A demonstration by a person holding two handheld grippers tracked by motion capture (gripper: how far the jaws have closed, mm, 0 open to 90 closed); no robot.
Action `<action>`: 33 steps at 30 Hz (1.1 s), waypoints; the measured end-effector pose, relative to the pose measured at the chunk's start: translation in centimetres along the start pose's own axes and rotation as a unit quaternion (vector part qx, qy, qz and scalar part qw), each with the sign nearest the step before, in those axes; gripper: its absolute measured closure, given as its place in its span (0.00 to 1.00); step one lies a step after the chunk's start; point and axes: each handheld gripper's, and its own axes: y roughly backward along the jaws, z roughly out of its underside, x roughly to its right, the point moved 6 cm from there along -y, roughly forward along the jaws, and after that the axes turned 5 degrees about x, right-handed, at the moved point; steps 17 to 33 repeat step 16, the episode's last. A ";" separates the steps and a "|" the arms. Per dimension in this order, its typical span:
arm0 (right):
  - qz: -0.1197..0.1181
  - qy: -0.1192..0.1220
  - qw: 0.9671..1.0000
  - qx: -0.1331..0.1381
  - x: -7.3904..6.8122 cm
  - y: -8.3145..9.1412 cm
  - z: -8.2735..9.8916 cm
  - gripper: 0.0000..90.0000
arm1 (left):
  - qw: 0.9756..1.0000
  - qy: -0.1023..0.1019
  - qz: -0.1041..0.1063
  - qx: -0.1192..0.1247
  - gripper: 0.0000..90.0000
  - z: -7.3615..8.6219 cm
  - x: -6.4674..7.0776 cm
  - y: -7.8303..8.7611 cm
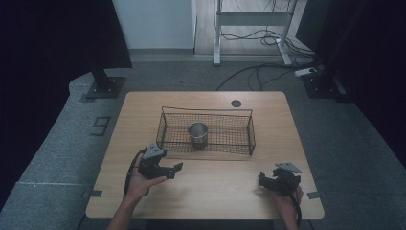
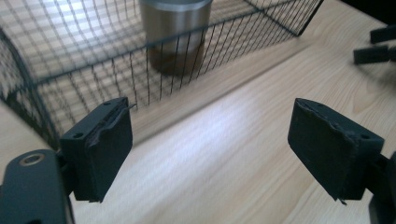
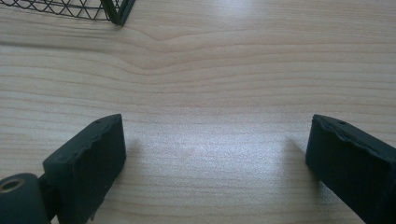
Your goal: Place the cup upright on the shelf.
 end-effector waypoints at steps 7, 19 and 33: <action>0.000 0.000 1.000 0.000 0.0 0.0 0.0 0.06 | 1.000 0.019 0.012 -0.009 0.16 2.3 0.0 -0.2; 0.000 0.000 1.000 0.000 0.0 0.0 0.0 0.06 | 1.000 0.016 0.007 -0.012 0.16 2.9 -0.5 -0.1; 0.000 0.000 1.000 0.000 0.0 0.0 0.0 0.06 | 1.000 0.016 0.007 -0.012 0.16 2.9 -0.5 -0.1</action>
